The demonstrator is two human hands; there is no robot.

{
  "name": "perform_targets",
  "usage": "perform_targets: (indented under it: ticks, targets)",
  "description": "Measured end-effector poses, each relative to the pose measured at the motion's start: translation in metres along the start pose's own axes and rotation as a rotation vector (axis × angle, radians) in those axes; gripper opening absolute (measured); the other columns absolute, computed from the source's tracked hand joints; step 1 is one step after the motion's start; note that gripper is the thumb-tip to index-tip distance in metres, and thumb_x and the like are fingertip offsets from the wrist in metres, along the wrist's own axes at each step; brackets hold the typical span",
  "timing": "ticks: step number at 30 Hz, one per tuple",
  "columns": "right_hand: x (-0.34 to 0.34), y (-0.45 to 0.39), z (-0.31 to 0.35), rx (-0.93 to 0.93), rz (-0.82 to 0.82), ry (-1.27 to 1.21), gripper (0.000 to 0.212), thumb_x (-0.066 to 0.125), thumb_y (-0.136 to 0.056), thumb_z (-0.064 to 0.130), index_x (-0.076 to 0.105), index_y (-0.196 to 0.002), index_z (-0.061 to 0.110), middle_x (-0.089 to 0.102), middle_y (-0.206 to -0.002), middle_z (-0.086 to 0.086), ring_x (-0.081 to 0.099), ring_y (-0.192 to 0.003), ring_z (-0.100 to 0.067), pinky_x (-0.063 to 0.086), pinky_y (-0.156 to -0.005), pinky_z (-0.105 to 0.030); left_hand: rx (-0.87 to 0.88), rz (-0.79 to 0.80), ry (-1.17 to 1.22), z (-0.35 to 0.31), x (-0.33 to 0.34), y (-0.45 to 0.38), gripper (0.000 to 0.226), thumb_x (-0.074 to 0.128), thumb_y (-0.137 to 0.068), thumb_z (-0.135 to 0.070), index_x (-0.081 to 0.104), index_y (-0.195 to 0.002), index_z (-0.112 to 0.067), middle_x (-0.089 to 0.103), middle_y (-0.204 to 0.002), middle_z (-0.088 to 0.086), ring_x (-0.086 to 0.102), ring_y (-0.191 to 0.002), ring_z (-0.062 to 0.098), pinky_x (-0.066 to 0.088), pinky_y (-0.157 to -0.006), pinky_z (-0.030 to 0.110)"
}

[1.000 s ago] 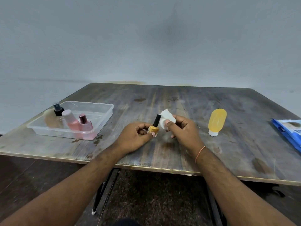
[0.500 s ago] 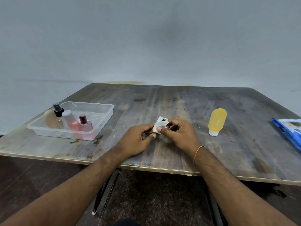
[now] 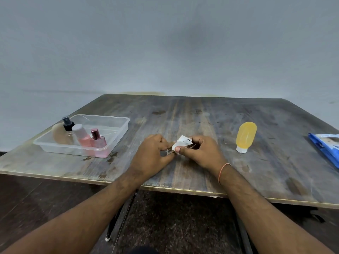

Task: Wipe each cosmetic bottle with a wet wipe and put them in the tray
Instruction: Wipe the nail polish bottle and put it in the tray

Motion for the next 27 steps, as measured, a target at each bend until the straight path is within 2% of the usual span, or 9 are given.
perform_targets:
  ticks: [3, 6, 10, 12, 14, 16, 18, 21, 27]
  targets:
    - [-0.001, 0.000, -0.001, 0.000, -0.014, 0.015, 0.038, 0.090, -0.071, 0.054, 0.083, -0.089, 0.021, 0.078, -0.079, -0.004, 0.065, -0.068, -0.011, 0.054, -0.067, -0.037, -0.014, -0.018, -0.003, 0.000, -0.001, 0.000, 0.033, 0.082, -0.090, -0.037, 0.081, -0.123, -0.035, 0.059, -0.083, -0.013, 0.053, -0.083, 0.007, 0.035, -0.071, 0.015]
    - [-0.003, -0.001, -0.002, -0.002, -0.041, 0.064, 0.030, 0.085, -0.076, 0.047, 0.082, -0.089, 0.020, 0.076, -0.075, -0.002, 0.064, -0.065, -0.011, 0.056, -0.065, -0.043, -0.065, -0.035, 0.069, -0.001, -0.006, -0.001, 0.035, 0.085, -0.089, -0.036, 0.081, -0.123, -0.037, 0.062, -0.082, -0.012, 0.058, -0.079, 0.007, 0.043, -0.066, 0.020]
    - [-0.008, 0.001, 0.005, -0.022, -0.096, 0.119, 0.010, 0.087, -0.086, 0.029, 0.081, -0.089, 0.021, 0.070, -0.068, 0.007, 0.060, -0.060, -0.003, 0.047, -0.059, -0.023, -0.179, -0.050, 0.211, 0.006, -0.009, -0.001, 0.034, 0.087, -0.088, -0.036, 0.081, -0.122, -0.038, 0.068, -0.082, -0.010, 0.064, -0.076, 0.011, 0.047, -0.065, 0.017]
    - [-0.007, 0.003, 0.011, -0.050, -0.093, 0.155, 0.016, 0.089, -0.082, 0.022, 0.081, -0.096, 0.021, 0.072, -0.081, 0.012, 0.065, -0.071, -0.005, 0.049, -0.063, -0.018, -0.245, -0.061, 0.292, 0.011, -0.007, -0.001, 0.032, 0.089, -0.087, -0.031, 0.083, -0.119, -0.033, 0.074, -0.085, -0.012, 0.069, -0.080, 0.010, 0.052, -0.070, 0.017]
    - [-0.004, 0.003, 0.014, -0.089, -0.049, 0.157, 0.029, 0.093, -0.076, 0.018, 0.081, -0.102, 0.020, 0.070, -0.098, 0.009, 0.067, -0.082, -0.013, 0.053, -0.072, -0.023, -0.307, -0.071, 0.393, 0.015, -0.006, -0.001, 0.029, 0.090, -0.087, -0.024, 0.084, -0.114, -0.030, 0.080, -0.089, -0.016, 0.074, -0.083, 0.007, 0.055, -0.075, 0.015]
    - [-0.002, 0.004, 0.017, -0.111, 0.007, 0.128, 0.040, 0.094, -0.075, 0.015, 0.080, -0.111, 0.022, 0.067, -0.109, 0.008, 0.065, -0.087, -0.011, 0.053, -0.075, -0.018, -0.347, -0.067, 0.477, 0.017, -0.005, -0.001, 0.027, 0.089, -0.088, -0.019, 0.084, -0.111, -0.030, 0.081, -0.094, -0.022, 0.076, -0.087, 0.004, 0.055, -0.078, 0.012]
    - [-0.003, 0.006, 0.020, -0.133, 0.029, 0.094, 0.044, 0.092, -0.077, 0.018, 0.078, -0.118, 0.027, 0.064, -0.114, 0.010, 0.063, -0.091, -0.006, 0.050, -0.077, -0.011, -0.368, -0.068, 0.536, 0.018, -0.005, -0.001, 0.026, 0.088, -0.089, -0.016, 0.083, -0.112, -0.026, 0.082, -0.097, -0.021, 0.076, -0.090, 0.001, 0.054, -0.080, 0.010]
    - [-0.006, 0.009, 0.022, -0.149, 0.002, 0.048, 0.039, 0.089, -0.082, 0.034, 0.077, -0.119, 0.032, 0.065, -0.119, 0.015, 0.065, -0.096, -0.006, 0.052, -0.086, -0.015, -0.375, -0.066, 0.586, 0.018, -0.005, -0.002, 0.026, 0.086, -0.091, -0.013, 0.082, -0.116, -0.018, 0.083, -0.099, -0.017, 0.077, -0.094, 0.001, 0.055, -0.082, 0.011]
    - [-0.003, 0.009, 0.021, -0.142, -0.036, 0.059, 0.020, 0.081, -0.094, 0.031, 0.082, -0.114, 0.028, 0.076, -0.105, 0.011, 0.069, -0.087, -0.011, 0.055, -0.085, -0.021, -0.361, 0.010, 0.679, 0.013, -0.002, -0.002, 0.032, 0.080, -0.095, -0.009, 0.077, -0.109, -0.038, 0.083, -0.102, -0.016, 0.077, -0.099, 0.003, 0.056, -0.087, 0.014]
Point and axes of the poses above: each hand's wrist, its own y-axis away from the middle knuckle, its own x-axis out of the palm, z = x × y, the point moved 5 cm from there along -y, towards the middle knuckle
